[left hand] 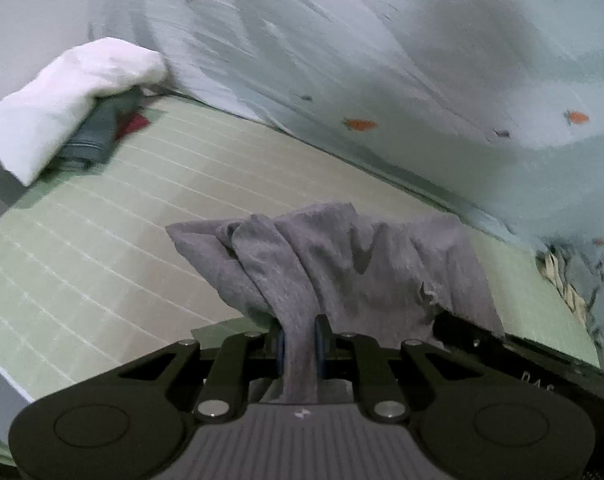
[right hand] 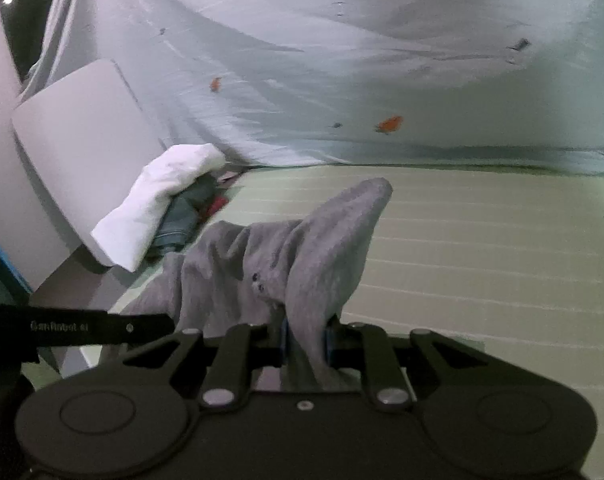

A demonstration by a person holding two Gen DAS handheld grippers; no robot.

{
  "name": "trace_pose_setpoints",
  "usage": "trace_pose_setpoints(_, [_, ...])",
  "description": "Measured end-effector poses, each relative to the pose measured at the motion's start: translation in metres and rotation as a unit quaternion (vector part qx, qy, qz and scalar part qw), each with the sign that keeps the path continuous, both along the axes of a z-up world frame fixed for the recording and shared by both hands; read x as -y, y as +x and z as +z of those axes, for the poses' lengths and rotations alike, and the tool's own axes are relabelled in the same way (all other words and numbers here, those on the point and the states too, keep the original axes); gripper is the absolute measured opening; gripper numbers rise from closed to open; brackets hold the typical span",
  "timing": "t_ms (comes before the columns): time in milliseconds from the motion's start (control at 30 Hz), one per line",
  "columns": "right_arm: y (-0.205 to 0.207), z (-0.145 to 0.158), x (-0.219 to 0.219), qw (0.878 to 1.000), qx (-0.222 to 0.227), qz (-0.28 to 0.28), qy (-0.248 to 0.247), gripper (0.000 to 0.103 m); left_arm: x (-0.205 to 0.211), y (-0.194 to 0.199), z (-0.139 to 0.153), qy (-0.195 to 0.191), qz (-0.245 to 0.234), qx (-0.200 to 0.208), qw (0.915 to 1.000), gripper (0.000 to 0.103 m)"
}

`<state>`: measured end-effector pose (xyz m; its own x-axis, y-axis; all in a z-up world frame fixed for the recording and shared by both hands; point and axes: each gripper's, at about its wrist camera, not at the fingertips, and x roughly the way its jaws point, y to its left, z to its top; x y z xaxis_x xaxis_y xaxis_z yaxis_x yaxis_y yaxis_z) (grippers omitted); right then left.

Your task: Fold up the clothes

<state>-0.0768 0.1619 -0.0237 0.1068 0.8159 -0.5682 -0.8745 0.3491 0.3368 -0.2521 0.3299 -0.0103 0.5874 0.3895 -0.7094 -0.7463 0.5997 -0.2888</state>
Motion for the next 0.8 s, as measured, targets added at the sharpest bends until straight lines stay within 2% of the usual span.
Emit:
trace_pose_setpoints(100, [-0.023, 0.007, -0.025, 1.0, 0.013, 0.0, 0.018, 0.018, -0.015, -0.022, 0.007, 0.011, 0.011, 0.003, 0.9999, 0.015])
trace_pose_setpoints(233, [-0.052, 0.017, -0.071, 0.999, 0.029, -0.003, 0.026, 0.018, -0.061, -0.053, 0.017, 0.017, 0.016, 0.025, 0.9994, 0.015])
trace_pose_setpoints(367, [-0.078, 0.029, -0.131, 0.998, 0.035, 0.007, 0.045, 0.018, -0.116, -0.083, 0.033, 0.053, 0.009, 0.032, 0.998, 0.015])
trace_pose_setpoints(600, [-0.116, 0.048, -0.252, 0.994, 0.044, 0.01, 0.102, 0.018, -0.234, -0.119, 0.072, 0.112, 0.022, 0.048, 0.9923, 0.015])
trace_pose_setpoints(800, [-0.131, 0.07, -0.361, 0.99, 0.024, 0.021, 0.138, 0.018, -0.336, -0.132, 0.113, 0.168, 0.052, 0.052, 0.983, 0.015])
